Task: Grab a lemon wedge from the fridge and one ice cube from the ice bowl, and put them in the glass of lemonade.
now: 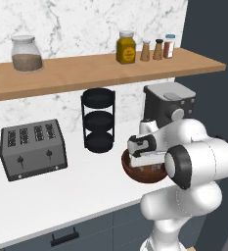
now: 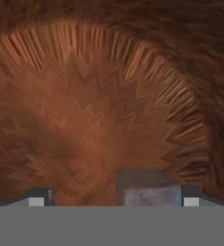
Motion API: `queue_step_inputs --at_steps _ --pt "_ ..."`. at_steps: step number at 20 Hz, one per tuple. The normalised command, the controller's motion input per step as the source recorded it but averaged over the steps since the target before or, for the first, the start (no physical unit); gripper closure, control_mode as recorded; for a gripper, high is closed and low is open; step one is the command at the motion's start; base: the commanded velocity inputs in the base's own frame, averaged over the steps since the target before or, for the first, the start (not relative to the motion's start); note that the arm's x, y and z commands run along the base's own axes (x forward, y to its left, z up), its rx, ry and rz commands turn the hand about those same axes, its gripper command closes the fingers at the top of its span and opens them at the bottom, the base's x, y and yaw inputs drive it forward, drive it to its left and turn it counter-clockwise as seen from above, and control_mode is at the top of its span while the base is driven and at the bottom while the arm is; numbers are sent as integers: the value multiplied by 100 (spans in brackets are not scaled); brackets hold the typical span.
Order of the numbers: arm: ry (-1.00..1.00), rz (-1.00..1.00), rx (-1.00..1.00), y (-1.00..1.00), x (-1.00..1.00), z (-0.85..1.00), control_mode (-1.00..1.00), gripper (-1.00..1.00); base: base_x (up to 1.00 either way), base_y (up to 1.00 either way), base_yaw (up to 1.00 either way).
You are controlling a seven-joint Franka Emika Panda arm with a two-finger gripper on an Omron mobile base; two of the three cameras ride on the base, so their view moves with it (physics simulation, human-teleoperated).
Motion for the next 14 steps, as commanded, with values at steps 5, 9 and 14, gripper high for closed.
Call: queue_step_inputs --at_steps 5,9,14 --pt "0 0 0 0 9 -19 -100 -100 0 0 0" --pt "-3 0 0 0 0 -2 -100 -100 0 0 0" --pt "-15 0 0 0 0 0 -100 -100 0 0 0"
